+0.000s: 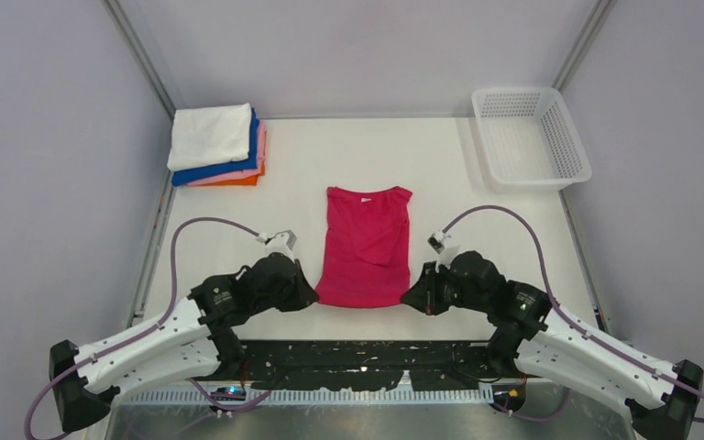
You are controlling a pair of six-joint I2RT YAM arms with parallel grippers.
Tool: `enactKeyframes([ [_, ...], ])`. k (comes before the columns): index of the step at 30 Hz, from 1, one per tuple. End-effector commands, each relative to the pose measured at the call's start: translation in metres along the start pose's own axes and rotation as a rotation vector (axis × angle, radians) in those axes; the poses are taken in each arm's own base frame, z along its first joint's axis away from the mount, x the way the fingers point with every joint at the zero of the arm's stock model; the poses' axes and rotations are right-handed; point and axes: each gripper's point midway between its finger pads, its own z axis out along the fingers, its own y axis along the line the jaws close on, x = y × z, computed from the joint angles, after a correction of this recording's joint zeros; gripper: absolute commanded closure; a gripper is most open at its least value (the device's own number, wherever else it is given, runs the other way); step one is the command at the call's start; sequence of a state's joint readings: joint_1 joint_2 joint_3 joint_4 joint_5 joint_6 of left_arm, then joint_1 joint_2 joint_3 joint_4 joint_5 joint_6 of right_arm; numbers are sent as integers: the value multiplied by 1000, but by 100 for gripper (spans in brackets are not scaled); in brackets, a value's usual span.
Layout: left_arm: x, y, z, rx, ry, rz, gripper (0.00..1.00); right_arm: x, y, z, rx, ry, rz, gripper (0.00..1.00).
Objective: Fold and stack the t-shirts
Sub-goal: Fold the long partially folded tshirt into a neat square
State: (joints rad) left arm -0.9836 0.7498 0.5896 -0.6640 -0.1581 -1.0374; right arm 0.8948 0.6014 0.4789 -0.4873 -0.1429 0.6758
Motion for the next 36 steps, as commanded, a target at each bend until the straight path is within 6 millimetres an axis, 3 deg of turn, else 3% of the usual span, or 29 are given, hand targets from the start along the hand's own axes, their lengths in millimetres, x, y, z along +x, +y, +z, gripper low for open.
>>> enactKeyframes([
  [1,-49,-21,-16,9,-168,30,100,-56,5,-8,74,-189,-10,95],
  [10,-137,-44,-12,-3,-281,57,100,-121,-19,-8,164,-246,8,95],
  [17,-183,-57,8,6,-282,70,100,-162,-40,6,184,-249,39,95],
  [23,-225,-54,25,-14,-288,49,100,-202,-53,12,167,-274,52,95],
  [36,-276,-46,80,-21,-224,18,100,-241,-91,41,180,-243,106,95],
])
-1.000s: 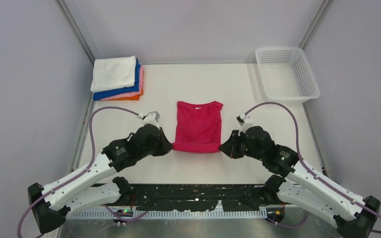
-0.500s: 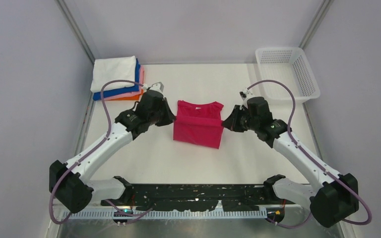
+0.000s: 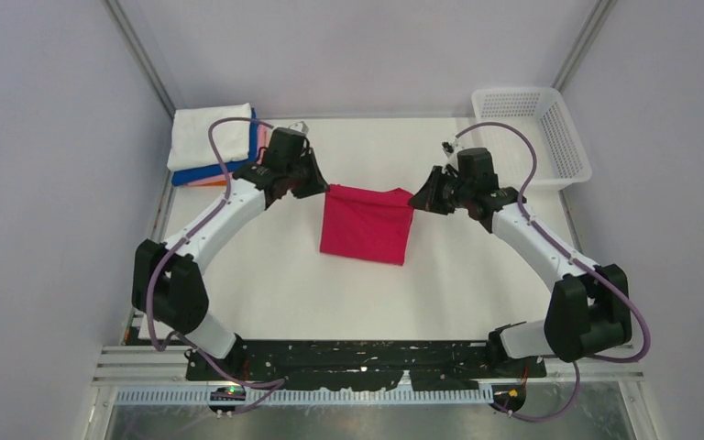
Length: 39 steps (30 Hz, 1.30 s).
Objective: Fold and stack the t-shirts
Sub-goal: Fold the long partially folded tshirt into a neat square, then smooth out wrinkles on the folded tshirt
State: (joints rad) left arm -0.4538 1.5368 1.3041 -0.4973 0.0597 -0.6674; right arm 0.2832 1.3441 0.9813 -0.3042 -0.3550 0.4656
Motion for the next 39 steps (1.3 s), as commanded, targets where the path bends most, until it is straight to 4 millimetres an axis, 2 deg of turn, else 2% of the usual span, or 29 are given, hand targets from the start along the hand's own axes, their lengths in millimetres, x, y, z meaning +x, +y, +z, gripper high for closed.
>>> enactKeyframes([
  [1,-35,-8,14,36,-52,13,100,-32,8,10,-45,-53,-38,95],
  [4,-40,-4,32,14,-35,12,100,-34,4,21,-42,-46,-24,95],
  [12,-44,14,77,-71,39,-26,100,-42,-29,53,37,-32,43,95],
  [20,-50,26,114,-115,74,-47,99,-47,-63,80,119,-38,102,95],
  [21,-50,28,121,-119,83,-44,89,-52,-66,82,134,-50,108,92],
  [22,-50,29,125,-123,88,-42,74,-51,-72,86,145,-46,115,88],
  [23,-52,28,128,-121,91,-35,59,-56,-74,88,152,-58,118,74],
  [24,-53,27,130,-120,98,-28,43,-55,-78,94,159,-50,123,64],
  [25,-58,24,131,-113,96,-17,30,-64,-76,94,150,-60,116,42],
  [26,-63,21,129,-108,97,-4,20,-68,-75,97,150,-58,113,13],
  [27,-68,16,126,-103,93,3,6,-70,-75,96,151,-58,109,4],
  [28,-75,11,121,-90,83,13,1,-72,-73,94,149,-60,105,3],
  [31,-74,-5,106,-12,81,31,0,-79,-60,80,113,-106,93,5],
  [32,-71,-13,102,35,80,35,0,-71,-61,78,107,-98,97,5],
  [33,-62,-18,100,78,90,37,0,-76,-48,72,53,-122,85,5],
  [34,-57,-26,98,129,89,40,0,-63,-42,71,3,-89,89,5],
  [35,-44,-32,96,178,112,35,1,-65,-31,68,-44,-103,84,5],
  [36,-38,-38,97,217,118,30,0,-53,-21,69,-109,-69,96,5],
  [37,-34,-46,99,258,128,27,0,-57,-12,70,-161,-86,84,5],
  [39,-27,-56,106,300,157,10,0,-47,-2,77,-235,-48,113,5],
])
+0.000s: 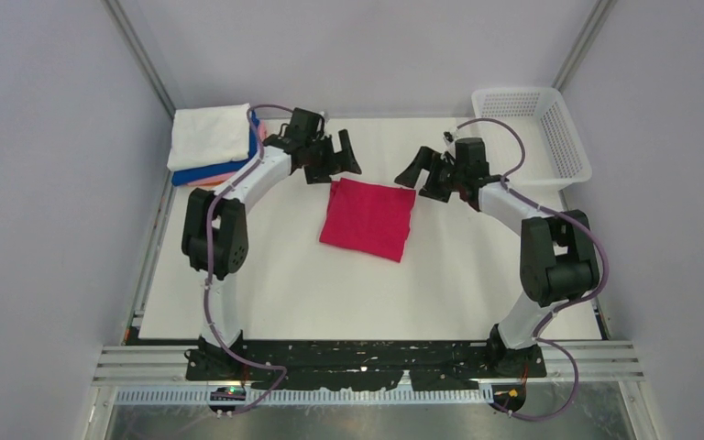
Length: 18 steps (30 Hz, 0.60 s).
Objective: Fold and stack the t-shirts
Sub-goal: Smooth out wrinkles on the folded tshirt
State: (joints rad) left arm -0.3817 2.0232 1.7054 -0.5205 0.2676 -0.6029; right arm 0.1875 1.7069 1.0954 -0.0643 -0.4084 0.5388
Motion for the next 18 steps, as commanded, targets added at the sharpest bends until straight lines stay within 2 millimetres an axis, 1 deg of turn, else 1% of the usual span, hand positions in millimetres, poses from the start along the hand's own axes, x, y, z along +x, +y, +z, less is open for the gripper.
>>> enactKeyframes([
  [1,1,-56,4,238,9,27,0,0,57,-1,-278,3,-6,5],
  [2,2,-58,11,240,15,24,0,3,53,6,-276,16,5,5],
  [3,3,-56,18,225,16,21,0,9,49,16,-267,33,20,5],
  [4,4,-53,27,200,12,22,0,7,47,20,-260,32,22,5],
  [5,5,-47,35,168,18,20,0,13,37,31,-233,56,40,5],
  [6,10,-39,42,128,42,10,0,12,33,36,-214,58,46,5],
  [7,12,-38,46,117,64,6,0,22,23,43,-189,91,61,5],
  [9,29,-28,56,95,130,-18,0,32,14,50,-165,117,73,5],
  [11,45,-19,58,73,158,-30,0,44,8,50,-146,139,75,5],
  [12,55,-14,58,60,171,-37,0,53,3,49,-128,152,72,5],
  [13,64,-11,56,55,183,-41,0,56,2,46,-120,155,68,5],
  [14,73,-8,53,50,190,-40,0,66,-4,45,-103,170,65,5],
  [15,84,-5,50,42,203,-39,0,69,-3,40,-96,174,62,5],
  [16,94,-1,46,32,210,-32,0,80,-8,37,-81,194,57,5],
  [17,105,4,41,14,219,-23,0,83,-6,30,-80,197,48,5],
  [18,117,10,36,-5,235,-10,0,95,-12,26,-63,215,35,5],
])
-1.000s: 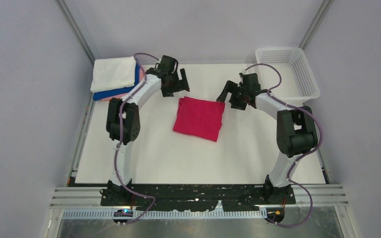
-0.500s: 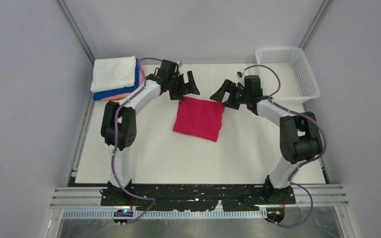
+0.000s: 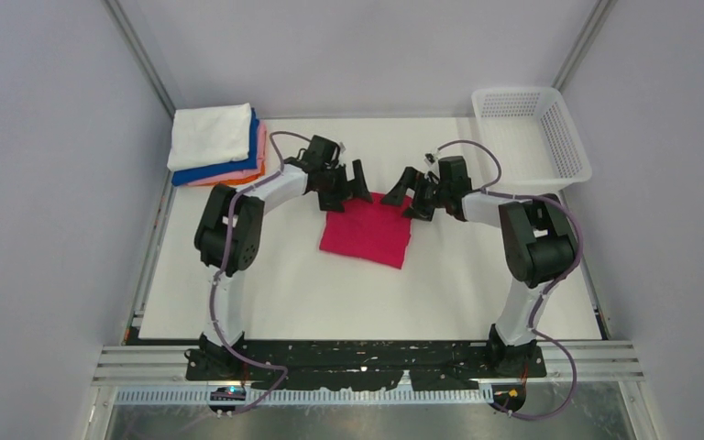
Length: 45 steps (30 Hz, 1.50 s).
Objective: Fold and stack the t-shirts
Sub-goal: Smooth out wrinkles on the folded tshirt, then put the neatly folded tshirt into the corner of the board with the left arm
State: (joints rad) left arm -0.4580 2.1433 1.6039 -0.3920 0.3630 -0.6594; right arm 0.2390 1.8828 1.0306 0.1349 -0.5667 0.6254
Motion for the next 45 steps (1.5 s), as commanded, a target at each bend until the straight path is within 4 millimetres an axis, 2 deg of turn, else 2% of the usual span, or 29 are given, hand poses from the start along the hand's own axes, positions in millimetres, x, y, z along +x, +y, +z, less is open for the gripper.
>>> enactKeyframes([
  [1,58,17,-23,-84,78,22,0,41,-12,-23,83,61,-41,5],
  [2,70,20,-28,-94,92,32,1,55,-18,-27,104,83,-53,5],
  [3,82,21,-34,-104,100,42,0,60,-16,-35,109,90,-59,5],
  [5,109,27,-46,-136,110,47,0,83,-20,-48,133,120,-57,5],
  [6,119,27,-52,-142,103,51,0,97,-18,-56,135,134,-63,5],
  [7,132,28,-57,-151,104,48,0,111,-24,-61,156,152,-58,5],
  [9,150,23,-69,-143,88,62,0,123,-13,-70,149,148,-87,5],
  [11,159,18,-82,-136,61,79,0,141,-4,-79,134,158,-116,5],
  [13,157,12,-98,-133,13,96,0,136,9,-88,111,116,-133,5],
  [16,151,5,-121,-129,-63,108,0,117,34,-108,71,13,-173,5],
  [18,150,11,-133,-155,-100,83,0,104,46,-123,62,-66,-198,5],
  [20,157,27,-141,-217,-112,53,0,94,51,-138,72,-148,-211,5],
  [21,158,33,-143,-238,-121,37,0,89,46,-142,105,-186,-204,5],
  [23,165,45,-142,-270,-122,17,0,79,42,-160,149,-277,-204,5],
  [26,174,58,-137,-305,-102,5,0,72,12,-177,300,-353,-169,5],
  [28,178,62,-131,-313,-85,-6,0,70,0,-187,358,-384,-168,5],
  [34,178,63,-103,-291,-65,-14,2,72,-11,-193,400,-382,-199,5],
  [39,174,64,-78,-319,4,30,15,72,-24,-194,460,-364,-224,5],
  [41,180,62,-66,-306,58,33,21,71,-30,-196,488,-361,-236,5],
  [43,186,60,-57,-291,101,22,34,71,-33,-198,499,-365,-239,5],
  [45,194,56,-50,-271,135,3,43,70,-35,-199,505,-370,-241,5],
])
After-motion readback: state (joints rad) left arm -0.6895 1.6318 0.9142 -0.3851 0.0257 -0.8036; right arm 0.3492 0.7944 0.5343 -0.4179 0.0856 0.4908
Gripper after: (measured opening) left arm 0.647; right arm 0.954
